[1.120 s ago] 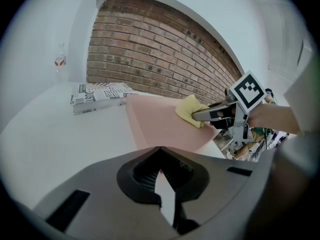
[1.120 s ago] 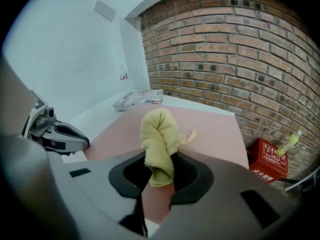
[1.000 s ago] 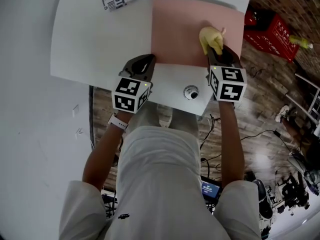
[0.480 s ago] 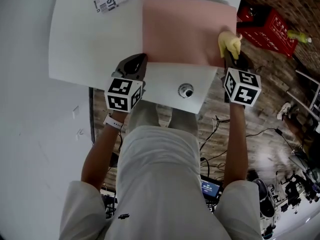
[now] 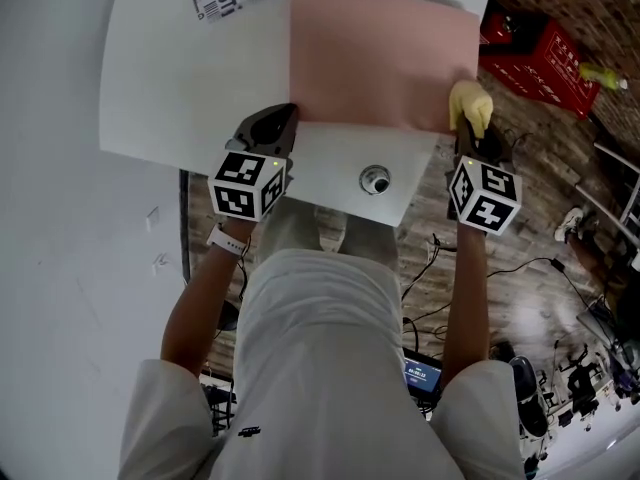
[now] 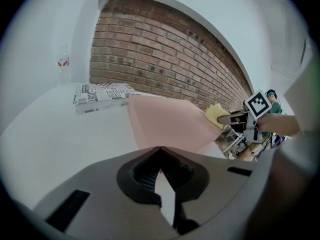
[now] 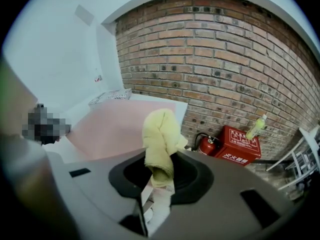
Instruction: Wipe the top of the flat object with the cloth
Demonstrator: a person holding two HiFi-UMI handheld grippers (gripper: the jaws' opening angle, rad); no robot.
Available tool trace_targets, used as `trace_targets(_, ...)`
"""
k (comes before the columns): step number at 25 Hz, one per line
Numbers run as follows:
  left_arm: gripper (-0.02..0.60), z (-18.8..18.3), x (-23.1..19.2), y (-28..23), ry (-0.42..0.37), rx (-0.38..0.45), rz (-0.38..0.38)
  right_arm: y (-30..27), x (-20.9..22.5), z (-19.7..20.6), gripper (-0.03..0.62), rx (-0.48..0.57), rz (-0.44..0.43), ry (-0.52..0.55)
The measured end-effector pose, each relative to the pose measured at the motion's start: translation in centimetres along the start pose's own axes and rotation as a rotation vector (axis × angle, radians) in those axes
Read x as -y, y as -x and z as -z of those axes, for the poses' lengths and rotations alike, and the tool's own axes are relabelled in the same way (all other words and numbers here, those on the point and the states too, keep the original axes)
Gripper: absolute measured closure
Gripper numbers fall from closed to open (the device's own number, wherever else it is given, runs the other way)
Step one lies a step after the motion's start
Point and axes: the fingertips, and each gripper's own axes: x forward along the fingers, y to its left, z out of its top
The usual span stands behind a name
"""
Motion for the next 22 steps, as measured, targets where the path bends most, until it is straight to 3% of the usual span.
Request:
trace_targets(13, 0.565, 0.0, 0.1, 0.0, -0.014, -0.012, 0.052, 0.3, -6.9, 0.6, 0.500, -0.024, -0.081, 0.017)
trace_targets(16, 0.565, 0.0, 0.0, 0.2, -0.060, -0.043, 0.050, 0.1, -8.6, 0.3, 0.500, -0.026, -0.108, 0.023)
trace_targets(22, 0.565, 0.7, -1.0, 1.4, -0.042, -0.060, 0.037, -0.4, -12.1, -0.6, 0.500, -0.015, -0.148, 0.050)
